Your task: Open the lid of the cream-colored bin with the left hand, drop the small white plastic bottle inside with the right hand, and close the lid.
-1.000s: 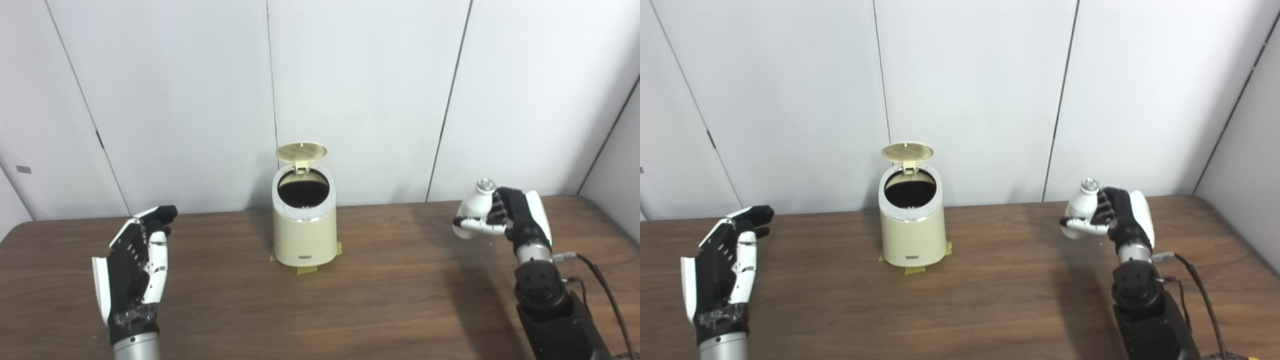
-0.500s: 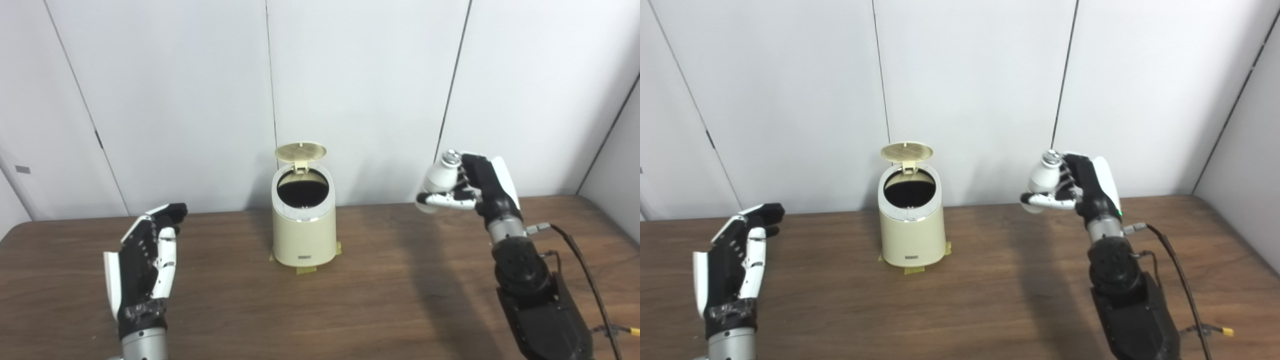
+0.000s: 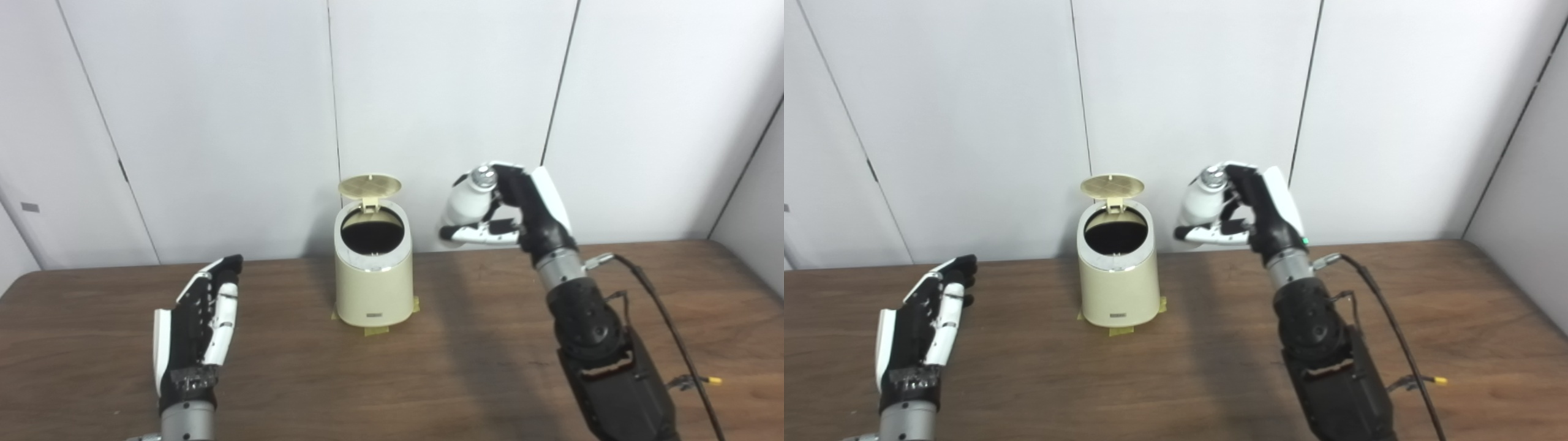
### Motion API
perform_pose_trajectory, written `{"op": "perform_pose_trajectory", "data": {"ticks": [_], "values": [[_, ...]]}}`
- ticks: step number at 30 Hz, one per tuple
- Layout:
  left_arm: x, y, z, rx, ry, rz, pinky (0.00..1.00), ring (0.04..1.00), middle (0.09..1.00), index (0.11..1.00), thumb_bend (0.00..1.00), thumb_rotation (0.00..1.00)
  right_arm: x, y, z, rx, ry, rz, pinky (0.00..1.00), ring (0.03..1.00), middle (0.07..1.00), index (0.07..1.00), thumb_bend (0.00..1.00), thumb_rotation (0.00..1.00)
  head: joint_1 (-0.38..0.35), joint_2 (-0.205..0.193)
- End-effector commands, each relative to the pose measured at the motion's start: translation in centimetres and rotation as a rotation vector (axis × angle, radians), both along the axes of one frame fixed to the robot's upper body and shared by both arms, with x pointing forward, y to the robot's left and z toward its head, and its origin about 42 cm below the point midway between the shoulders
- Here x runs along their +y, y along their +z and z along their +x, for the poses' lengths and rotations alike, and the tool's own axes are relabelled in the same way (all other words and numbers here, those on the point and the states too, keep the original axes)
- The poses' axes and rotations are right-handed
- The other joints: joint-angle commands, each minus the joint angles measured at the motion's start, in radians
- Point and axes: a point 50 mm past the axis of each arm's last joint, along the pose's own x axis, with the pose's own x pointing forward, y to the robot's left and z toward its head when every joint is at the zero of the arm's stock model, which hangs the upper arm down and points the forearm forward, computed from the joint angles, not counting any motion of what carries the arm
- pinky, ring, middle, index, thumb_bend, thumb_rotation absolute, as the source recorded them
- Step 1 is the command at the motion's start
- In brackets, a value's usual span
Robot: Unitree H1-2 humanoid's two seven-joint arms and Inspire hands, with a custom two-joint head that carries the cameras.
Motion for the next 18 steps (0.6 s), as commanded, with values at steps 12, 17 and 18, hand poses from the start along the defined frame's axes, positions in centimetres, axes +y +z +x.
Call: {"op": "perform_pose_trajectory", "data": {"ticks": [12,17,18], "values": [[-0.9,2.4,0.3,-0.102,0.015,0.018,0.73,0.785,0.771,0.766,0.34,0.82,4.6,3.2,1.4,-0.198,0.175,-0.014,0.32,0.408,0.474,0.532,0.51,0.0,0.016,-0.002],[-1.0,2.5,0.2,-0.105,0.02,0.007,0.73,0.786,0.77,0.765,0.34,0.82,5.7,2.6,1.9,-0.218,0.237,0.017,0.34,0.415,0.48,0.525,0.52,0.0,0.021,-0.004],[-1.1,2.5,0.2,-0.106,0.018,0.003,0.72,0.788,0.771,0.765,0.34,0.82,5.9,2.4,2.2,-0.225,0.241,0.016,0.34,0.419,0.481,0.519,0.52,0.0,0.022,-0.005]]}}
